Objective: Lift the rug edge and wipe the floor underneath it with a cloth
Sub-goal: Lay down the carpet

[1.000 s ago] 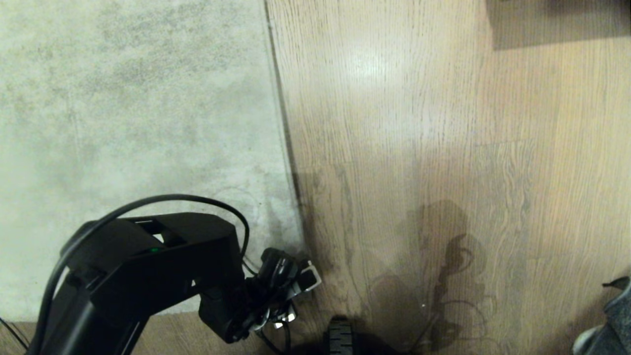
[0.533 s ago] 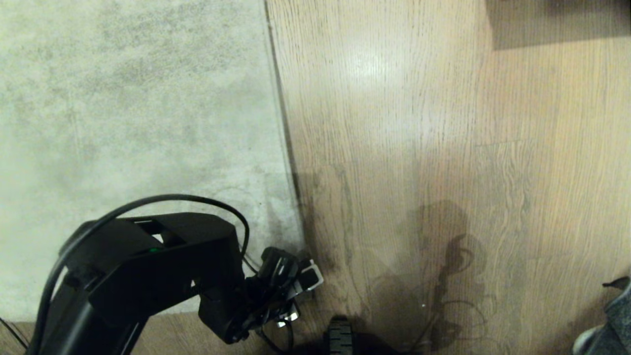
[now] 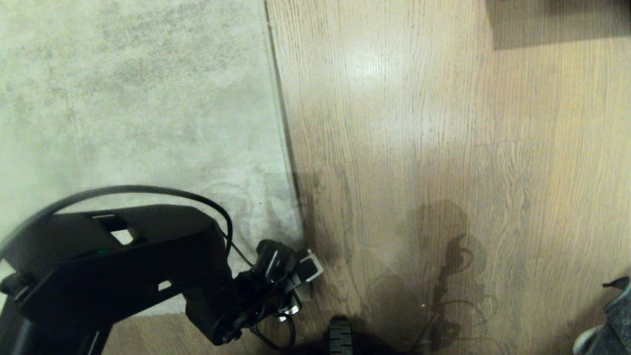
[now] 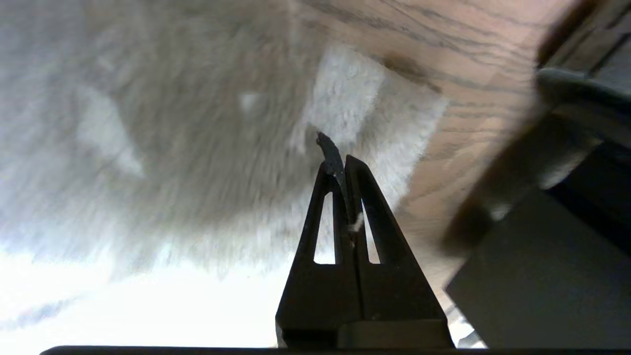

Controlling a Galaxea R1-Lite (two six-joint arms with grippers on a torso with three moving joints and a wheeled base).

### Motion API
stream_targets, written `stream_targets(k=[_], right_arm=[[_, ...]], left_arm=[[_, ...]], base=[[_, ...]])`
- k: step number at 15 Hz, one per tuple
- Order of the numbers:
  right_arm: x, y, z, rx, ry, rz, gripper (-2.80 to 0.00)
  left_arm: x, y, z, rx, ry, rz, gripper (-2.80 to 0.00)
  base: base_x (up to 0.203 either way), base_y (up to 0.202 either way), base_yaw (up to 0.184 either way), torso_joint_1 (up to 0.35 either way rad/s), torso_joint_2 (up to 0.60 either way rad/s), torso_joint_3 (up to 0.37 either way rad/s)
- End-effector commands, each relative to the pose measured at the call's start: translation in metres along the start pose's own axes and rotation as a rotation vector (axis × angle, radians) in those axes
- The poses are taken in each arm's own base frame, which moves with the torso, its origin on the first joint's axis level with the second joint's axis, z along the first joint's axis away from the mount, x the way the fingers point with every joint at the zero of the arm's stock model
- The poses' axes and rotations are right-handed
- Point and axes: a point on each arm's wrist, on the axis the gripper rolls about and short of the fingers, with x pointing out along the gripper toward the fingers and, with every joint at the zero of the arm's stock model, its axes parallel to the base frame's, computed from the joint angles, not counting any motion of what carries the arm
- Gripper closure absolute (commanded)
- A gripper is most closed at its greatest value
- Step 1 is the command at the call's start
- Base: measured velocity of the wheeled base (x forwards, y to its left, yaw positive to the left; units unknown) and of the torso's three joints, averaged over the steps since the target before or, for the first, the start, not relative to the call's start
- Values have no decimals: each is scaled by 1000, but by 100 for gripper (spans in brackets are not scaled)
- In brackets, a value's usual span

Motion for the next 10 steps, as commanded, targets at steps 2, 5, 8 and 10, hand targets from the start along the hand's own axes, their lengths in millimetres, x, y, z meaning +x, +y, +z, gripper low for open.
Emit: stream_targets(k=[2, 5, 8, 10], right_arm=[[0, 0, 0, -1, 0, 1, 0], [0, 0, 0, -1, 0, 1, 0], [0, 0, 0, -1, 0, 1, 0], [0, 0, 0, -1, 0, 0, 0]], left_arm=[[-34, 4, -1, -59, -24, 11, 0], [-67, 7, -10, -156, -33, 14, 0], [-97, 15, -18, -259, -62, 42, 0], [-121, 23, -25, -298, -89, 76, 0]], base=[[0, 0, 0, 0, 0, 0], [0, 0, 0, 0, 0, 0], [0, 0, 0, 0, 0, 0], [0, 0, 0, 0, 0, 0]])
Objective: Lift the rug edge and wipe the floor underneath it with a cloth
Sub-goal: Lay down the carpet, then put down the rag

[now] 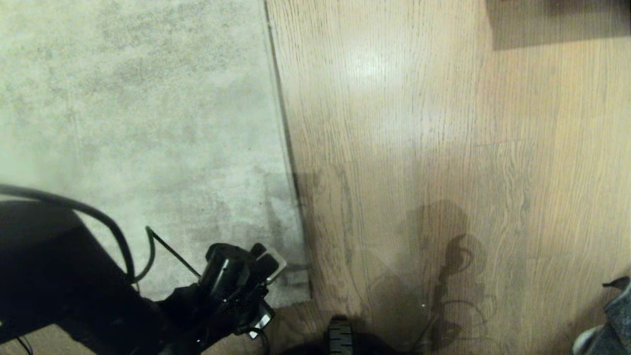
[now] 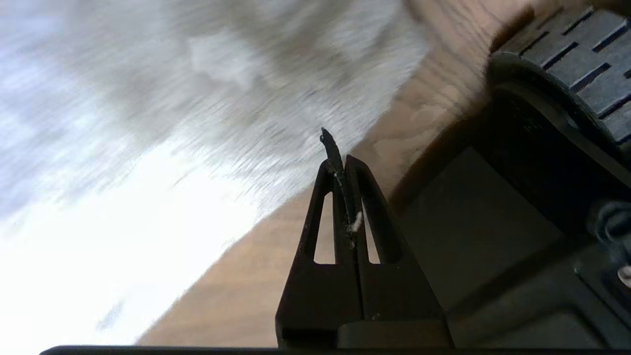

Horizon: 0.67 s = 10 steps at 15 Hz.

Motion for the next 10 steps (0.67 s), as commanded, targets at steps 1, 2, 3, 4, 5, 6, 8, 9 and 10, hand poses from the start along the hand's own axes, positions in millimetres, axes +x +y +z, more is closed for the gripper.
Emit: stream_targets(k=[1, 2, 3, 4, 5, 6, 8, 9, 10], right_arm=[[0, 0, 0, -1, 1, 1, 0], [0, 0, 0, -1, 1, 0, 0], [0, 0, 0, -1, 1, 0, 0], [0, 0, 0, -1, 1, 1, 0], [0, 0, 0, 1, 1, 0, 0], [0, 0, 0, 1, 1, 2, 0], [0, 0, 0, 1, 1, 0, 0], [0, 0, 0, 1, 1, 0, 0], [0, 0, 0, 1, 1, 1, 0]], left_arm=[[-39, 17, 0, -47, -86, 53, 0], [-52, 23, -5, -68, -102, 75, 0], [-65, 30, -12, -93, -115, 104, 0], [-78, 38, -21, -123, -126, 138, 0], [-92, 47, -31, -159, -135, 182, 0], [-104, 53, -40, -191, -146, 223, 0], [-127, 60, -60, -250, -166, 307, 0], [-138, 60, -68, -270, -184, 342, 0], [-151, 59, -76, -289, -208, 376, 0]], base=[[0, 0, 0, 0, 0, 0], [0, 0, 0, 0, 0, 0], [0, 0, 0, 0, 0, 0], [0, 0, 0, 0, 0, 0], [0, 0, 0, 0, 0, 0], [0, 0, 0, 0, 0, 0], [0, 0, 0, 0, 0, 0], [0, 0, 0, 0, 0, 0], [0, 0, 0, 0, 0, 0]])
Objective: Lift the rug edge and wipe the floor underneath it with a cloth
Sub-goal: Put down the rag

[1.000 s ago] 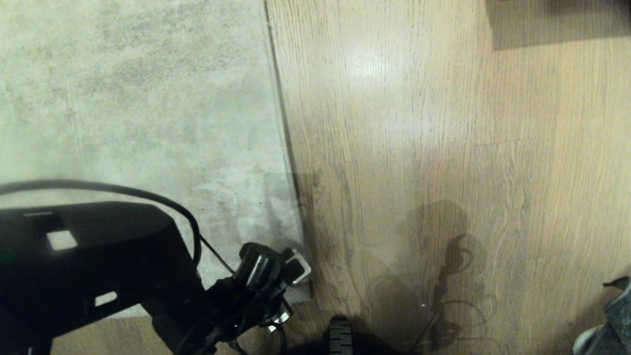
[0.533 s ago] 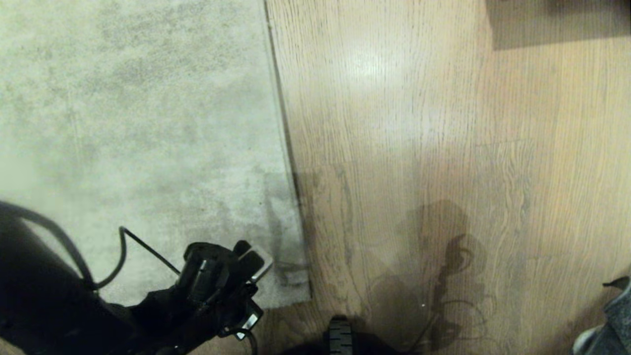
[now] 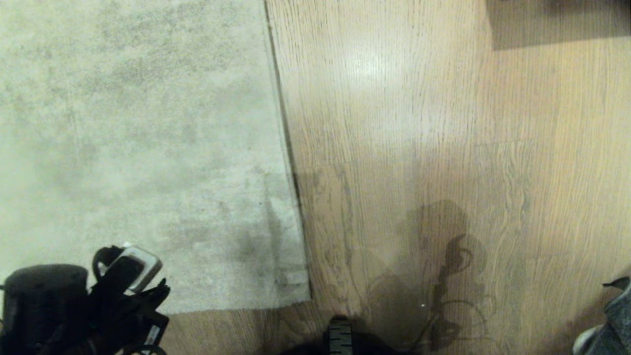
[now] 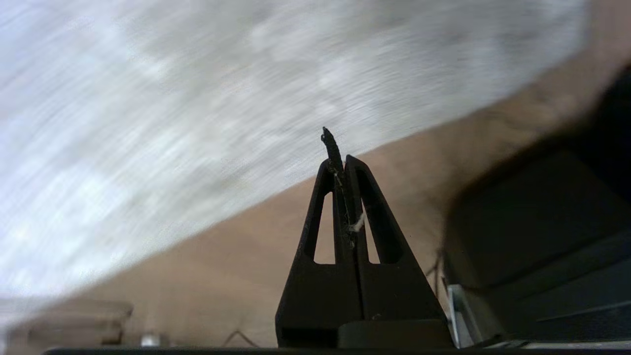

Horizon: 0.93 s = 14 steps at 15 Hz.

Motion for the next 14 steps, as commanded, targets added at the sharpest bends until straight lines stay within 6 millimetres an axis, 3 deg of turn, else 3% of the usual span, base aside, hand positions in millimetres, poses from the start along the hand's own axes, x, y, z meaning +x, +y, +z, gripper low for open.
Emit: stream_targets(k=[1, 5, 14], right_arm=[[0, 0, 0, -1, 0, 1, 0], [0, 0, 0, -1, 0, 1, 0], [0, 0, 0, -1, 0, 1, 0]], left_arm=[[-42, 14, -10, -64, -138, 102, 0], [-82, 12, -38, -102, -215, 93, 0], [-113, -3, -87, -198, -233, 14, 0]], base=[[0, 0, 0, 0, 0, 0], [0, 0, 0, 0, 0, 0], [0, 0, 0, 0, 0, 0]])
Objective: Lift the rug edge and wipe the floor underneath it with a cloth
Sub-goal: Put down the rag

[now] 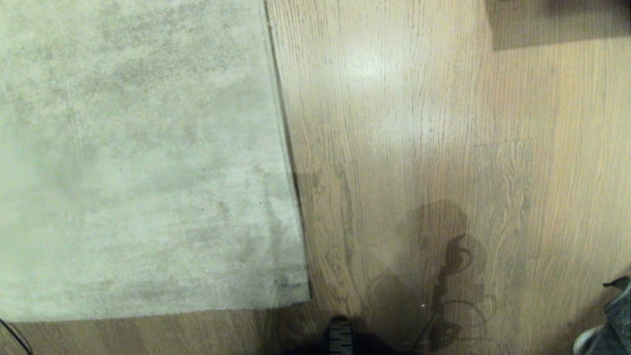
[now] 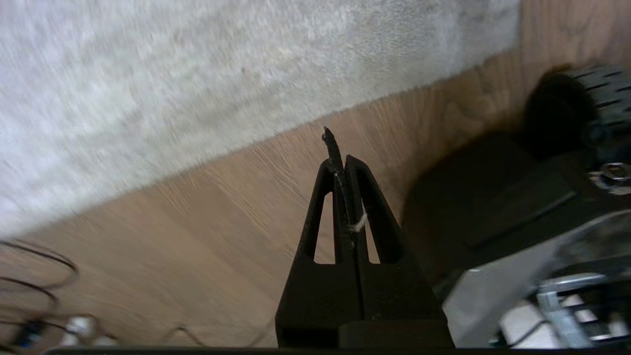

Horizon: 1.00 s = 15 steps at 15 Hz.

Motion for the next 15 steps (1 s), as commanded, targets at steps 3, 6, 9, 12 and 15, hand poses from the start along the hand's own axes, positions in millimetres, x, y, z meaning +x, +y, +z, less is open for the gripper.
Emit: stream_targets(k=[3, 6, 9, 12, 15], right_arm=[[0, 0, 0, 0, 1, 0, 0], [0, 0, 0, 0, 0, 1, 0], [0, 0, 0, 0, 1, 0, 0], [0, 0, 0, -2, 0, 1, 0], [0, 0, 0, 0, 0, 1, 0]], left_arm=[[-14, -3, -11, -44, -117, -6, 0], [-13, -3, -11, -55, -107, -8, 0], [-13, -3, -11, -59, -106, -9, 0], [-13, -3, -11, -60, -104, -8, 0], [-14, -3, -12, -79, -104, 44, 0]], base=[[0, 0, 0, 0, 0, 0], [0, 0, 0, 0, 0, 0], [0, 0, 0, 0, 0, 0], [0, 0, 0, 0, 0, 0], [0, 0, 0, 0, 0, 0]])
